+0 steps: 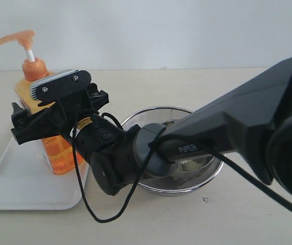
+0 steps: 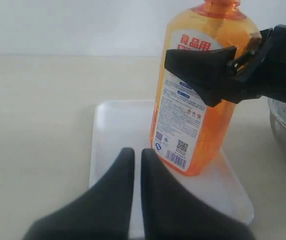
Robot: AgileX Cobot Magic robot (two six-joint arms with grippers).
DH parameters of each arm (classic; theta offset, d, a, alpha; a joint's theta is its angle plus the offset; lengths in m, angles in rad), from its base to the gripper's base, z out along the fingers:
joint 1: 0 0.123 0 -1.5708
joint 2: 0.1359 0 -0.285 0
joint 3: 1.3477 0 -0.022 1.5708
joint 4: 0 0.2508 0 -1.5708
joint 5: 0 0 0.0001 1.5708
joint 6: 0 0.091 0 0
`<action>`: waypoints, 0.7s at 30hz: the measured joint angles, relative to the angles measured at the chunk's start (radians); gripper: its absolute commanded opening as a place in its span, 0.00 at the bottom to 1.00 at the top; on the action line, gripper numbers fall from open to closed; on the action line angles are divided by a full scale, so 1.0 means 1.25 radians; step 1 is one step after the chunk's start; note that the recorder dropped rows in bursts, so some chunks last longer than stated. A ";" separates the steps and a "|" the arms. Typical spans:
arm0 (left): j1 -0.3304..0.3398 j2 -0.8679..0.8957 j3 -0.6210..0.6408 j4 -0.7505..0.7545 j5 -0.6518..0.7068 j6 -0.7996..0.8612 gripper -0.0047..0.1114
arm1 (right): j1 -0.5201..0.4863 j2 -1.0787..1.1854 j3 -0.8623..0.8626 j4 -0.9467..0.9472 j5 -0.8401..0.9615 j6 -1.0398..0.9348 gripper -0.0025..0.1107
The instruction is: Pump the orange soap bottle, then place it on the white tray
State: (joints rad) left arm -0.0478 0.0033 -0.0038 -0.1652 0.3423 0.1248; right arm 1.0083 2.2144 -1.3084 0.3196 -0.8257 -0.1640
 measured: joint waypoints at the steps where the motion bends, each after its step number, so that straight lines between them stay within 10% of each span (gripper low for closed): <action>1: 0.000 0.000 0.000 0.000 0.000 0.000 0.08 | 0.000 -0.005 0.000 0.000 0.013 0.000 0.90; 21: 0.000 0.000 0.000 0.000 0.000 0.000 0.08 | 0.000 -0.140 -0.003 0.105 0.295 -0.137 0.90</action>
State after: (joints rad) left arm -0.0478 0.0033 -0.0038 -0.1652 0.3423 0.1248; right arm 1.0083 2.0399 -1.3127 0.4504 -0.4575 -0.3353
